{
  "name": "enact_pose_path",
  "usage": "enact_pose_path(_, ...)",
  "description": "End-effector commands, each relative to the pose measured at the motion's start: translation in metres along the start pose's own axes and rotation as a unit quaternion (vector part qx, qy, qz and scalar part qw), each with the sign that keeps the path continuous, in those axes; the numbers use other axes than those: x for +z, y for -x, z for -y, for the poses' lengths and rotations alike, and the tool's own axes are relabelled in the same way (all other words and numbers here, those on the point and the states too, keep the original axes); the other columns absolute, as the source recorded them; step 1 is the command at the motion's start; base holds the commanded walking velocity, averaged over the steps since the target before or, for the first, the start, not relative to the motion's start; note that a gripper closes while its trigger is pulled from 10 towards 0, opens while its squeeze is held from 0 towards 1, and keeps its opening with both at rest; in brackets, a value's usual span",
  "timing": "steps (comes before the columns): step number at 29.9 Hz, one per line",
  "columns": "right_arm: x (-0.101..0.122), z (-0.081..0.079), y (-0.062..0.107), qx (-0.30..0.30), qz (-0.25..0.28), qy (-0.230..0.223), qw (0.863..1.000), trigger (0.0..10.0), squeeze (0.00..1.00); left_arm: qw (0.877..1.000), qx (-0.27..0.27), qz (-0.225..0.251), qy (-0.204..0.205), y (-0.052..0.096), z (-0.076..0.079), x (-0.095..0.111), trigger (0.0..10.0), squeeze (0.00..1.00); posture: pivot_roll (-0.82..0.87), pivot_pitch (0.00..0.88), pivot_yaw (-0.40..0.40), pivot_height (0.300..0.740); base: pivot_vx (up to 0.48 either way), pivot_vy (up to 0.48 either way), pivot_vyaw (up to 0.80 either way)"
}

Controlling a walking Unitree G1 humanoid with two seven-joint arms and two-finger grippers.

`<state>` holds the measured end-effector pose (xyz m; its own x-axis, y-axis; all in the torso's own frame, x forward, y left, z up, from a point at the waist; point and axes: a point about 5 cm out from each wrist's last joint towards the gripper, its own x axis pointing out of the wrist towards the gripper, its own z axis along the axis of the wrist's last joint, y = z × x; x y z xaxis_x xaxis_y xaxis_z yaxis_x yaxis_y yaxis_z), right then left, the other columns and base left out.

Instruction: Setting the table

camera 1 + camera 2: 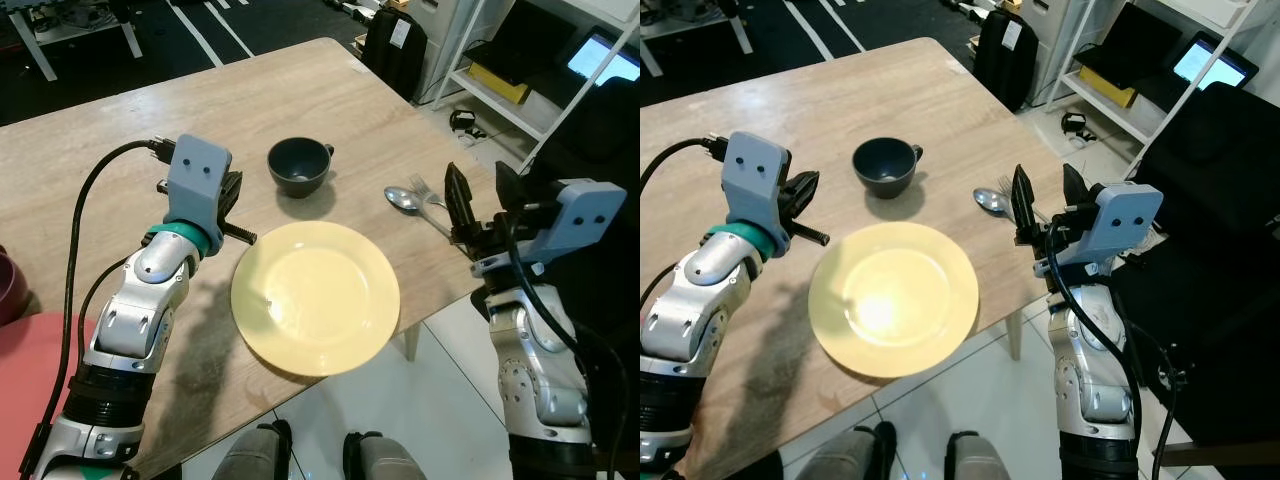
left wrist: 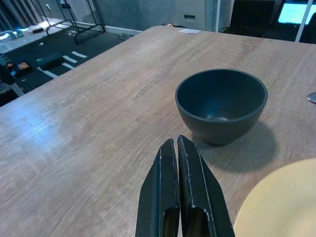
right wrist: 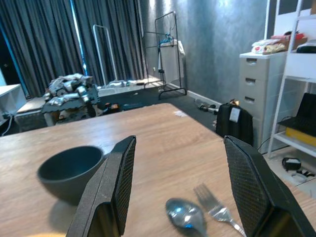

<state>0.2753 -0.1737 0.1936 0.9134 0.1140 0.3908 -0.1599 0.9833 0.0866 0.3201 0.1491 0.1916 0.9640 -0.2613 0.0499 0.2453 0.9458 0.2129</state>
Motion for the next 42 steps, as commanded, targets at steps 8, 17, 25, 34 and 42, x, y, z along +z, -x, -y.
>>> enact_pose_path(8, -0.0048, -0.0001, 0.0006, -0.005, -0.020, -0.004, 1.000, 10.0, 0.00, 1.000, 0.002, -0.002, -0.003, -0.0008, 0.0015, -0.0055, 10.0, 0.00, 0.00, 0.000, 0.067, 0.740, -0.327, 0.000, 0.00)
enact_pose_path(17, -0.0055, 0.0007, 0.0006, -0.007, -0.022, -0.002, 1.000, 10.0, 0.00, 1.000, 0.000, 0.000, -0.003, -0.0018, 0.0022, -0.0053, 10.0, 0.00, 0.00, 0.000, 0.072, 0.740, -0.327, 0.000, 0.00)
enact_pose_path(25, -0.0060, 0.0009, 0.0006, -0.009, -0.023, 0.000, 1.000, 10.0, 0.00, 1.000, -0.001, 0.001, -0.004, -0.0029, 0.0022, -0.0046, 10.0, 0.00, 0.00, 0.000, 0.075, 0.740, -0.326, 0.000, 0.00)
enact_pose_path(34, -0.0062, 0.0030, 0.0004, -0.012, -0.025, 0.004, 1.000, 10.0, 0.00, 1.000, -0.003, 0.004, -0.005, -0.0043, 0.0030, -0.0041, 10.0, 0.00, 0.00, 0.000, 0.075, 0.740, -0.328, 0.000, 0.00)
enact_pose_path(42, -0.0060, 0.0044, 0.0004, -0.014, -0.025, 0.008, 1.000, 10.0, 0.00, 1.000, -0.008, 0.006, -0.004, -0.0059, 0.0051, -0.0046, 10.0, 0.00, -0.01, 0.000, 0.079, 0.740, -0.327, 0.000, 0.00)
